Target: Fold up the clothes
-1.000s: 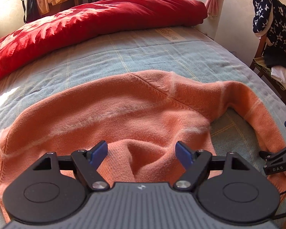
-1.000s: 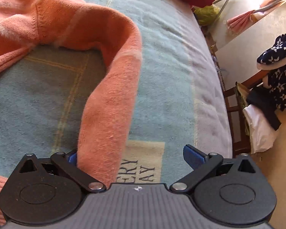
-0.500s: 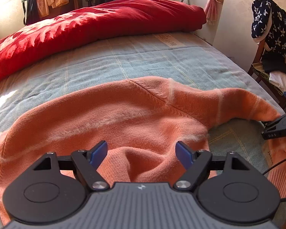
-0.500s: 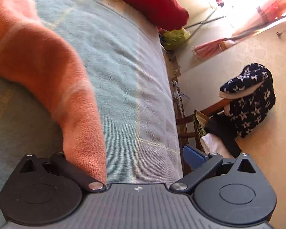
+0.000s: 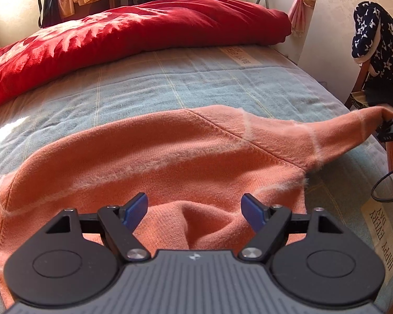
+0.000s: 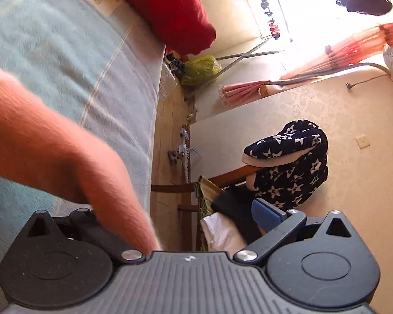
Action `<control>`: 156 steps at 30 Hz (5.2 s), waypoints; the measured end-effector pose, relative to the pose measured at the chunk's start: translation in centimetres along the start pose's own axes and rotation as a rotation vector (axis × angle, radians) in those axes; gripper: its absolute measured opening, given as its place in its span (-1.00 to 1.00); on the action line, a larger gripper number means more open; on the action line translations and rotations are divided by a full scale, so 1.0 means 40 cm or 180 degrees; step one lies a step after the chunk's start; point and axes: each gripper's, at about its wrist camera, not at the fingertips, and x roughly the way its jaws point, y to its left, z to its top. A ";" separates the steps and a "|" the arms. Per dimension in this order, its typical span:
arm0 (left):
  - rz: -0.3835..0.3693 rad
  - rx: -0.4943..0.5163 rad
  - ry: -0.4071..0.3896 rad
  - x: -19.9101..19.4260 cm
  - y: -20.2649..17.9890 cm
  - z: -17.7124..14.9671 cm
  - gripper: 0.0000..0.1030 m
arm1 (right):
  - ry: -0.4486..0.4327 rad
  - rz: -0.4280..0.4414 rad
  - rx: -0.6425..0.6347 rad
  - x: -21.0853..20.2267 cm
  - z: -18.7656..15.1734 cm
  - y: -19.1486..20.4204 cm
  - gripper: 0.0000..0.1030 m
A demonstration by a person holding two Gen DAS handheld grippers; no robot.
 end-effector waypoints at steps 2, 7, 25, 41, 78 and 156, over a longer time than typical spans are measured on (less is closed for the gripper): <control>0.0012 -0.0009 -0.0002 -0.002 0.005 0.000 0.53 | 0.0192 0.0090 0.0048 0.045 -0.029 -0.009 1.00; 0.0046 -0.0006 0.0026 0.000 0.019 0.001 0.53 | 0.0634 -0.0088 0.0246 0.120 -0.093 -0.067 1.00; 0.0020 0.0180 -0.0020 0.013 -0.001 0.027 0.53 | 0.0274 0.1993 0.1712 -0.037 0.009 -0.078 1.00; -0.0014 -0.0316 -0.0034 0.008 0.346 0.120 0.53 | -0.0622 0.4552 0.1281 -0.198 0.451 0.158 1.00; -0.1592 -0.0319 0.1113 0.112 0.446 -0.049 0.71 | -0.0355 0.5899 0.0320 -0.350 0.575 0.229 1.00; -0.2080 0.0559 0.1001 0.043 0.441 0.041 0.68 | -0.0120 0.5782 -0.0159 -0.418 0.386 0.226 1.00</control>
